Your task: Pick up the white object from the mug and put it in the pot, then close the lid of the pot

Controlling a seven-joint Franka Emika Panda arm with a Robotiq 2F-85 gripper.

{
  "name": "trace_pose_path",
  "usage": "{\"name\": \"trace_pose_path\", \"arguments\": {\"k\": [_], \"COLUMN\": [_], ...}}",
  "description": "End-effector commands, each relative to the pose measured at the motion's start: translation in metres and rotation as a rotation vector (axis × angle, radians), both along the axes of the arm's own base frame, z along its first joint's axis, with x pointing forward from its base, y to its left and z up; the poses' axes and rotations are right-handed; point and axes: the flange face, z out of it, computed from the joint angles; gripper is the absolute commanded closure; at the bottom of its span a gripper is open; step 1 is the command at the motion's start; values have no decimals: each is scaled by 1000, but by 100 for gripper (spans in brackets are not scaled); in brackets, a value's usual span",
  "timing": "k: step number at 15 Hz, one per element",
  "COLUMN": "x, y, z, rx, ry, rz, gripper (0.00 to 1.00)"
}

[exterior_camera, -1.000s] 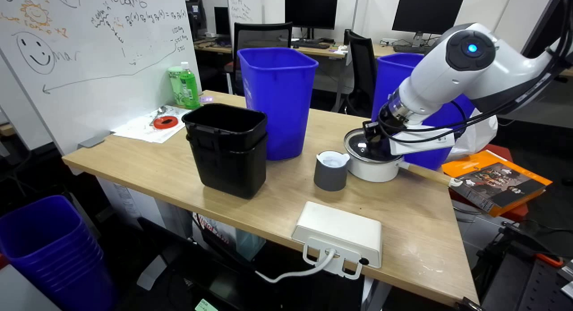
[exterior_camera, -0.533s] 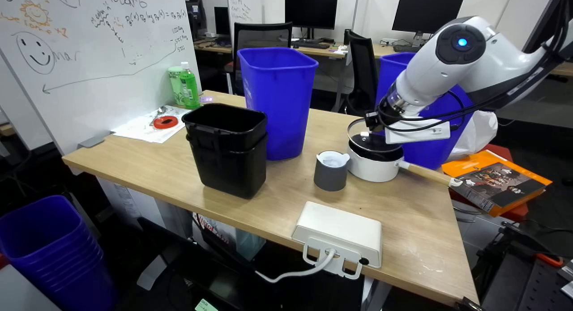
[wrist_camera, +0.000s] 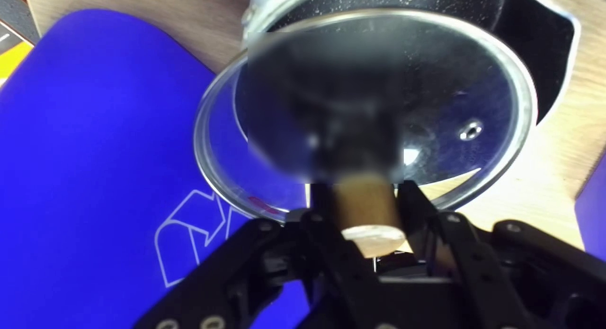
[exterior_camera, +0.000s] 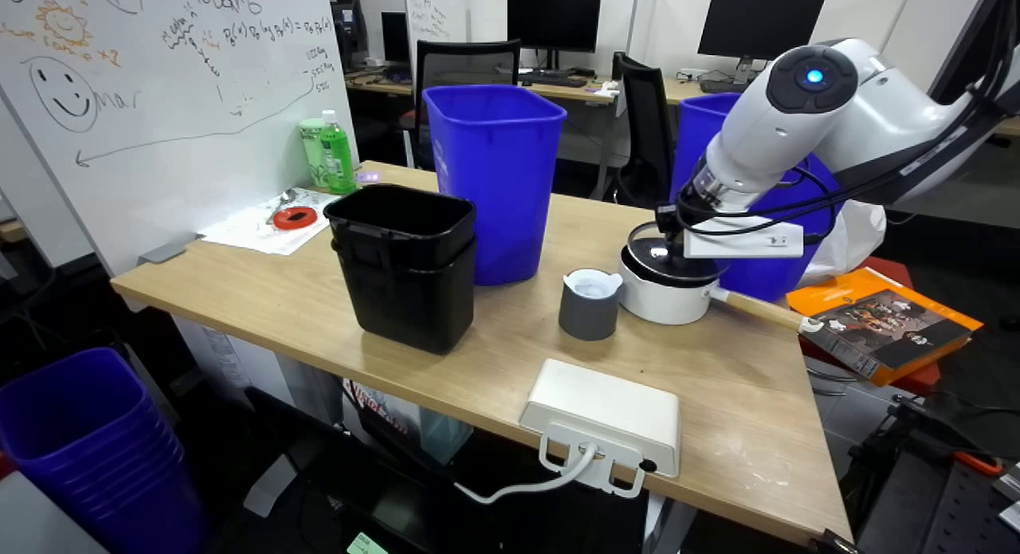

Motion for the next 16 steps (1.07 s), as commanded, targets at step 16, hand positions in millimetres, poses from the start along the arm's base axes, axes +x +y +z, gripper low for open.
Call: {"name": "trace_pose_path", "arguments": {"k": [16], "x": [11], "y": [12], "z": [-22], "rx": [57], "ry": [-27], "rz": [-61], "gripper": [86]}}
